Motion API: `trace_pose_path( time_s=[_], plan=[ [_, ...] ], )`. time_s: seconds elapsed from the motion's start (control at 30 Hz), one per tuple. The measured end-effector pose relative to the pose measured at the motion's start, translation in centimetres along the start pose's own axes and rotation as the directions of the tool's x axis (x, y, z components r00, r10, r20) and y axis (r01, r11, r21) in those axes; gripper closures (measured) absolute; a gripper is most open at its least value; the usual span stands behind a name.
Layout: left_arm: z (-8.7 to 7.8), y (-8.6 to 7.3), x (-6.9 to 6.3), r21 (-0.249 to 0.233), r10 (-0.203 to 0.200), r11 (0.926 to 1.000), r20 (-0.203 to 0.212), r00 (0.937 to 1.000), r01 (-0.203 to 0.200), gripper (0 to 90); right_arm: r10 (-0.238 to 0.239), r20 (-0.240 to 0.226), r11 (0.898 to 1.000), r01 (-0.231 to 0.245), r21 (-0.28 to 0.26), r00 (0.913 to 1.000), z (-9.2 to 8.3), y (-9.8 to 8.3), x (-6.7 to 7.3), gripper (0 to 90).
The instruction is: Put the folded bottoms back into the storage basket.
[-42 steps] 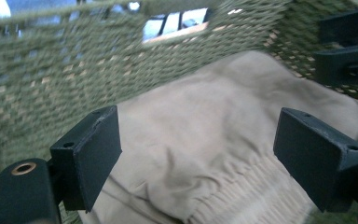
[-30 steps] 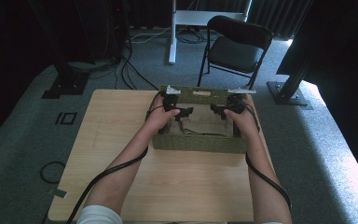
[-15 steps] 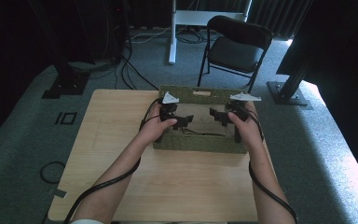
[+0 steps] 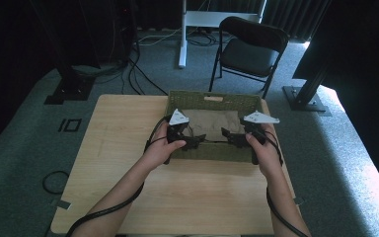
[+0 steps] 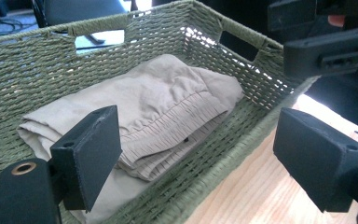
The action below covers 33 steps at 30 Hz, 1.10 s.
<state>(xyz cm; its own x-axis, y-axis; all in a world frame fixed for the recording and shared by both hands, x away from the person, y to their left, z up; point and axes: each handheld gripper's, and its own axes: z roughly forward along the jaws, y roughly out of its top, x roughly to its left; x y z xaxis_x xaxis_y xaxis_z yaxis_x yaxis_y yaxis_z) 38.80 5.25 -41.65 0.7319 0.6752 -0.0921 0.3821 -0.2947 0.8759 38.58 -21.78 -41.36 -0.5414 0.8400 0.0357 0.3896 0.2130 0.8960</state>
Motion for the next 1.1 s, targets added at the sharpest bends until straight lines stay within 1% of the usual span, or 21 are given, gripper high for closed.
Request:
trace_pose_path(
  time_s=[0.07,0.1,0.13,0.17,0.23,0.3,0.33,0.37,0.43,0.53,0.6,0.63,0.7,0.73,0.77,0.83,0.9,1.0,1.03,1.1],
  plan=[
    [-0.4,-0.4,-0.5,-0.004,0.006,1.0000,0.008,1.0000,-0.006,16.2,-0.009,-0.005,1.000,0.009,-0.001,1.0000,-0.3,-0.6,0.3,12.3],
    [-0.6,-0.6,-0.7,-0.009,0.009,0.9999,0.012,0.9999,-0.009,16.2,0.001,-0.009,1.000,-0.001,-0.003,1.0000,-0.5,-0.9,0.4,12.2],
    [-0.9,-0.8,-1.0,-0.015,0.015,0.9998,0.016,0.9998,-0.015,16.2,-0.003,-0.014,1.000,0.003,-0.009,0.9999,-0.6,-1.2,0.6,12.2],
    [-1.1,-1.0,-1.2,-0.017,0.013,0.9998,0.021,0.9997,-0.012,16.2,-0.016,-0.021,1.000,0.016,-0.004,0.9997,-0.8,-1.5,0.8,12.1],
    [-1.5,-1.3,-1.8,-0.024,0.022,0.9995,0.033,0.9992,-0.021,16.2,-0.023,-0.029,1.000,0.023,-0.006,0.9993,-1.2,-1.9,1.2,12.0],
    [-1.9,-1.7,-2.2,-0.029,0.035,0.9990,0.029,0.9990,-0.034,16.2,-0.030,-0.047,1.000,0.030,-0.007,0.9984,-1.5,-2.4,1.7,12.0],
    [-2.1,-2.0,-2.4,-0.027,0.044,0.9987,0.025,0.9987,-0.043,16.2,-0.031,-0.048,0.999,0.030,-0.014,0.9984,-1.6,-2.6,1.9,11.9],
    [-2.2,-2.2,-2.5,-0.029,0.051,0.9983,0.021,0.9985,-0.051,16.2,-0.024,-0.053,0.999,0.023,-0.023,0.9983,-1.8,-2.8,2.2,12.0],
    [-2.4,-2.8,-2.7,-0.023,0.051,0.9985,0.016,0.9986,-0.050,16.2,-0.032,-0.062,0.999,0.032,-0.014,0.9975,-2.0,-3.3,2.5,11.9],
    [-2.6,-3.8,-2.9,-0.012,0.041,0.9991,0.028,0.9988,-0.040,16.2,-0.034,-0.070,0.999,0.034,-0.009,0.9970,-2.3,-4.1,3.0,11.9],
    [-2.8,-4.4,-3.1,-0.003,0.051,0.9987,0.027,0.9984,-0.050,16.2,-0.037,-0.072,0.999,0.037,-0.008,0.9967,-2.5,-4.7,3.2,11.9],
    [-2.8,-4.7,-3.2,-0.005,0.050,0.9987,0.027,0.9984,-0.050,16.2,-0.037,-0.067,0.999,0.037,-0.003,0.9971,-2.6,-5.1,3.3,12.0],
    [-3.1,-5.3,-3.4,-0.009,0.047,0.9989,0.031,0.9984,-0.047,16.2,-0.029,-0.077,1.000,0.029,0.005,0.9966,-2.8,-5.9,3.4,11.9],
    [-3.2,-5.6,-3.4,-0.014,0.048,0.9988,0.029,0.9984,-0.047,16.2,-0.025,-0.077,1.000,0.026,0.008,0.9967,-2.9,-6.3,3.5,12.0],
    [-3.2,-5.9,-3.5,-0.007,0.053,0.9986,0.027,0.9982,-0.053,16.2,-0.027,-0.078,1.000,0.028,0.014,0.9966,-2.9,-6.7,3.6,11.9],
    [-3.3,-6.6,-3.4,0.002,0.042,0.9991,0.029,0.9987,-0.042,16.2,-0.027,-0.081,0.999,0.029,0.029,0.9963,-2.9,-7.5,3.8,11.9],
    [-3.3,-7.3,-3.4,0.012,0.044,0.9989,0.023,0.9988,-0.044,16.2,-0.030,-0.089,0.998,0.034,0.045,0.9956,-2.9,-8.3,3.9,11.9],
    [-3.4,-8.4,-3.3,0.029,0.038,0.9988,0.019,0.9991,-0.038,16.2,-0.047,-0.081,0.997,0.052,0.060,0.9956,-2.7,-9.5,4.1,11.0],
    [-3.4,-8.8,-3.2,0.035,0.034,0.9988,0.015,0.9993,-0.035,16.2,-0.047,-0.085,0.996,0.053,0.067,0.9953,-2.6,-9.9,4.1,10.9],
    [-3.3,-9.5,-2.9,0.048,0.029,0.9984,0.004,0.9996,-0.029,16.2,-0.051,-0.078,0.996,0.057,0.075,0.9956,-2.4,-10.6,4.1,10.9]
  ],
)
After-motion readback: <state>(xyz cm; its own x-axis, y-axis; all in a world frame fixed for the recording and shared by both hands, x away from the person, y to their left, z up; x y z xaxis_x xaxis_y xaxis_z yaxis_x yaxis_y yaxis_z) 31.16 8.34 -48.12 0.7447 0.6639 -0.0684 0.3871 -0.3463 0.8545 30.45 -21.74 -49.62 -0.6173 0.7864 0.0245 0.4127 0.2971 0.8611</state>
